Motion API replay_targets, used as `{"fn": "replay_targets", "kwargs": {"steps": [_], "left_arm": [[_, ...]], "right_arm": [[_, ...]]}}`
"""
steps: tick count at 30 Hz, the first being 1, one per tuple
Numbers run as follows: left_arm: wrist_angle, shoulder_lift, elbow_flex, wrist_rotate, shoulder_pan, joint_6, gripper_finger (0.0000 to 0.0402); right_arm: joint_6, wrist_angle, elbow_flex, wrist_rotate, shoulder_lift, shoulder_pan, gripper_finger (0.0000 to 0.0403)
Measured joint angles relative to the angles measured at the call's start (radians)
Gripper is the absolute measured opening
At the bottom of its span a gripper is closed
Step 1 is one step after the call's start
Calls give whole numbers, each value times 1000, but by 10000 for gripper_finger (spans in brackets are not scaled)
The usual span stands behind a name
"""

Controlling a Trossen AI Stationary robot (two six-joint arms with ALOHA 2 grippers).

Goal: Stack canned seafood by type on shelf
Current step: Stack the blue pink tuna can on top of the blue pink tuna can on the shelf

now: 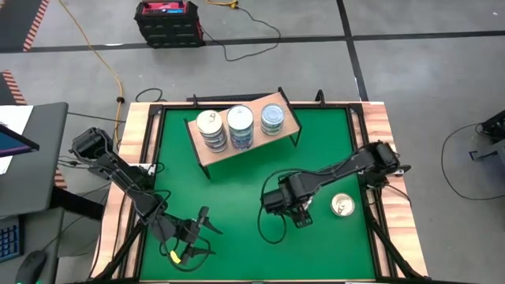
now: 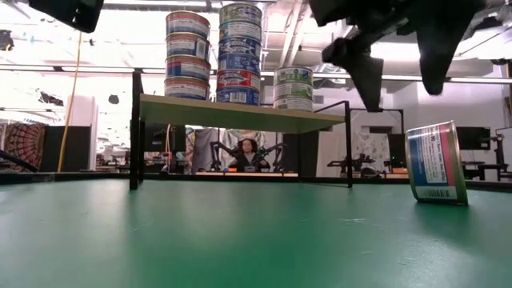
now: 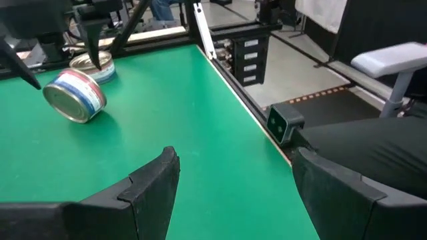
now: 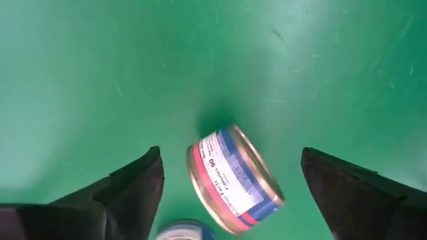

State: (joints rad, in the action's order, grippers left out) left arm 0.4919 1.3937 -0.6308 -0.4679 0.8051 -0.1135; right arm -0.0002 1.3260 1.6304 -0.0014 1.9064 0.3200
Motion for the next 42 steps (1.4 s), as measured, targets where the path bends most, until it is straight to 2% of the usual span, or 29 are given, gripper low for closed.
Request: {"fn": "replay_targets", "kwargs": {"steps": [5,8,13,16,26,33,42], "left_arm": [[-27,0,0,0,0,0,277],[-33,0,0,0,0,-3,277],[-41,0,0,0,8,-4,277],[-64,0,0,-1,13,-22,277],[-101,0,0,-29,16,-46,277],[-101,0,0,-44,27,-63,277],[-99,0,0,-61,27,-66,277]], "right_arm": [[-140,126,80,7,123,7,381],[-185,249,158,54,209,8,381],[-264,249,206,64,251,-9,378],[-320,244,191,64,254,-9,370],[-318,246,170,38,255,-13,328],[-252,249,124,15,204,-15,330],[-300,247,18,63,119,-5,331]]}}
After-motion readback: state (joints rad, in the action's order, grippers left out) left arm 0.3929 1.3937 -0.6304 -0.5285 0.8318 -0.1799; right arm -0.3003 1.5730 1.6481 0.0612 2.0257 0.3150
